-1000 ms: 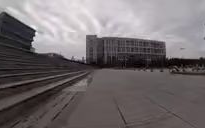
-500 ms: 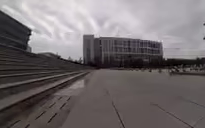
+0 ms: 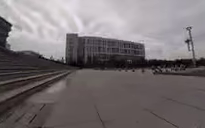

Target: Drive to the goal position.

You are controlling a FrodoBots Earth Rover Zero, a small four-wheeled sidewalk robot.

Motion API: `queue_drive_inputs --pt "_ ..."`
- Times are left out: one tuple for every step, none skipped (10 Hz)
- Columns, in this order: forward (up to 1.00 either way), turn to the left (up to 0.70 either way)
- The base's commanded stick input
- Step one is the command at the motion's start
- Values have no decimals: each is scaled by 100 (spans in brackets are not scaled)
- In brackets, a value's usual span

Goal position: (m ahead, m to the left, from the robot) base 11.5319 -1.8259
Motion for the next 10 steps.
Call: queue_drive_inputs --pt "70 25" --pt "70 35" --pt "70 35" --pt "70 35" --pt "70 35" --pt "70 13" --pt "70 0" --pt "70 0" --pt "70 0" --pt "70 0"
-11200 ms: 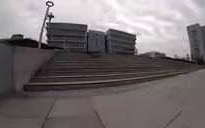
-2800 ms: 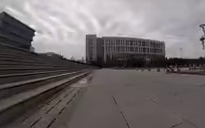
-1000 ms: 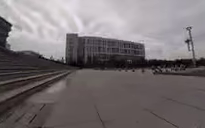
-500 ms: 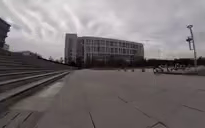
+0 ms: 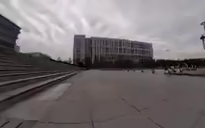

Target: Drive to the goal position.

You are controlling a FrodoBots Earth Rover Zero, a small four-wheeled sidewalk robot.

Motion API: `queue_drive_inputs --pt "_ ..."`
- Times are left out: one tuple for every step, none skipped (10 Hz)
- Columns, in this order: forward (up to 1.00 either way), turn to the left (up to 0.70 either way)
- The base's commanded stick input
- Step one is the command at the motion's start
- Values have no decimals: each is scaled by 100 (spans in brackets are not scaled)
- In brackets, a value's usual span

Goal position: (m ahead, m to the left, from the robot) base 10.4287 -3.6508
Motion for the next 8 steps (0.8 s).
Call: queue_drive_inputs --pt "70 0" --pt "70 0" --pt "70 0" --pt "70 0" --pt "70 0" --pt "70 -8" --pt "70 -22" --pt "70 -35"
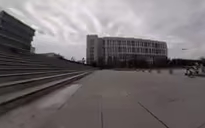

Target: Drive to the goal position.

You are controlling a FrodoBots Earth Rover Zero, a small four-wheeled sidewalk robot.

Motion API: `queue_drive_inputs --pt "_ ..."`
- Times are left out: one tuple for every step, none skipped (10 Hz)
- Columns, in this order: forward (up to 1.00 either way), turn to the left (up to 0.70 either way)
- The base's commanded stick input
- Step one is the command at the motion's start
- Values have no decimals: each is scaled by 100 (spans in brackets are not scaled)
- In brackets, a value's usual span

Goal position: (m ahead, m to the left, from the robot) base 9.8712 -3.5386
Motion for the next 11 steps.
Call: queue_drive_inputs --pt "70 -35" --pt "70 -35" --pt "70 -35" --pt "70 -11" --pt "70 0" --pt "70 0" --pt "70 0" --pt "70 0" --pt "70 0" --pt "70 0" --pt "70 0"
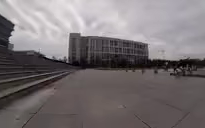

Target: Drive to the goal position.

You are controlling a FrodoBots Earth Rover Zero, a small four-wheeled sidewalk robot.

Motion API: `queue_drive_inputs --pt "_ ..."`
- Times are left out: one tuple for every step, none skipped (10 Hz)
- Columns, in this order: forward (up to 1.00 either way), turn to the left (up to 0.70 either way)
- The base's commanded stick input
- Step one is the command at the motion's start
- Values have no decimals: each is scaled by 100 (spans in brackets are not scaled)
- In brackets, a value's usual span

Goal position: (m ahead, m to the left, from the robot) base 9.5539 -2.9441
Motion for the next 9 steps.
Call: queue_drive_inputs --pt "70 0" --pt "70 0" --pt "70 35" --pt "70 35" --pt "70 35" --pt "70 35" --pt "70 22" --pt "70 5" --pt "70 0"
